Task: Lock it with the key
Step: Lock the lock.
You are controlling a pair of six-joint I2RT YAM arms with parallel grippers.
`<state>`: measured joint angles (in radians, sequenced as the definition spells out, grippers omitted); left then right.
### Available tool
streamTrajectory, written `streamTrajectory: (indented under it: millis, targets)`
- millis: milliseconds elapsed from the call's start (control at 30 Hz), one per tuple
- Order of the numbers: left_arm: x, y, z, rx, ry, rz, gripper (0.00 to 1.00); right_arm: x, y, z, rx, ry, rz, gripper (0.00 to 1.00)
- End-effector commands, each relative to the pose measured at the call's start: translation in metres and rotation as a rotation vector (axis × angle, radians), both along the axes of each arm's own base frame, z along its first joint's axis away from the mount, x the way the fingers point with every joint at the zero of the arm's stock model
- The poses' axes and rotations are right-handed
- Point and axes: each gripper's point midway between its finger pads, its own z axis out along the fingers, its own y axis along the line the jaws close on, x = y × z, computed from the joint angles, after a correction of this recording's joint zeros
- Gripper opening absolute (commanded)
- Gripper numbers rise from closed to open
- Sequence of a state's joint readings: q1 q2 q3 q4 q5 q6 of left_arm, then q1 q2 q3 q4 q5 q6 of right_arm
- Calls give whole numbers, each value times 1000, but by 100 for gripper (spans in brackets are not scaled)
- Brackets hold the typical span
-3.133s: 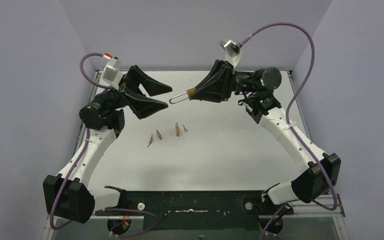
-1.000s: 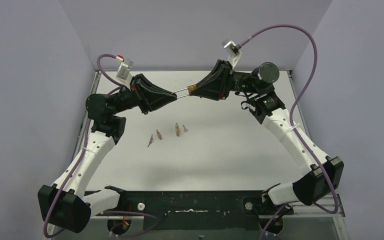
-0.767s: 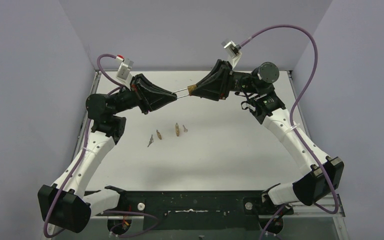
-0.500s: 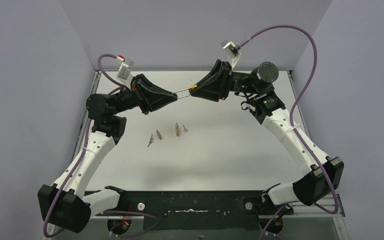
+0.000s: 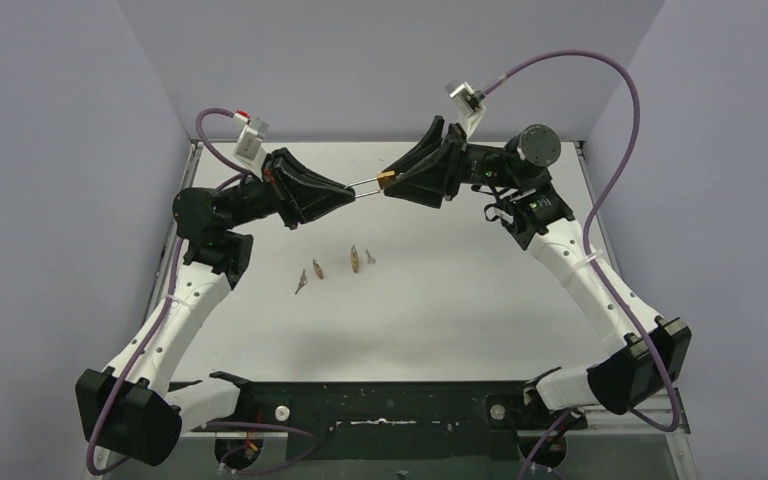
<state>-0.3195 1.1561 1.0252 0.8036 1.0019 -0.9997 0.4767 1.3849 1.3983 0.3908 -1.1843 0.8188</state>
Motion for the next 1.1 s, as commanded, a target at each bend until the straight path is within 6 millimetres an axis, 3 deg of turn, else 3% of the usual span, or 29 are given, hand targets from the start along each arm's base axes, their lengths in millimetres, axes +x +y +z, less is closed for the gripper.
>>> streamTrajectory:
  millis: [0, 133, 300, 567, 733, 800, 900, 1067]
  targets:
    - [-1, 1, 10, -23, -52, 18, 0, -15, -11, 29, 61, -108, -26, 49]
    - [2, 1, 8, -17, -49, 22, 0, -15, -14, 33, 71, -120, -51, 50]
    - [4, 1, 7, -17, -47, 29, 0, -15, -15, 32, 66, -117, -53, 37]
    - [7, 1, 5, -13, -38, 39, 0, -13, -13, 27, 55, -103, -52, 37]
    - [8, 0, 4, -13, -36, 46, 0, -11, -13, 24, 47, -97, -52, 30]
    - [9, 0, 4, -12, -33, 48, 0, -11, -13, 24, 43, -95, -52, 24]
    - [10, 0, 5, -13, -32, 48, 0, -12, -13, 22, 37, -95, -46, 3]
    - [8, -1, 10, -22, -18, 16, 0, -11, -13, 20, 28, -113, -58, 0]
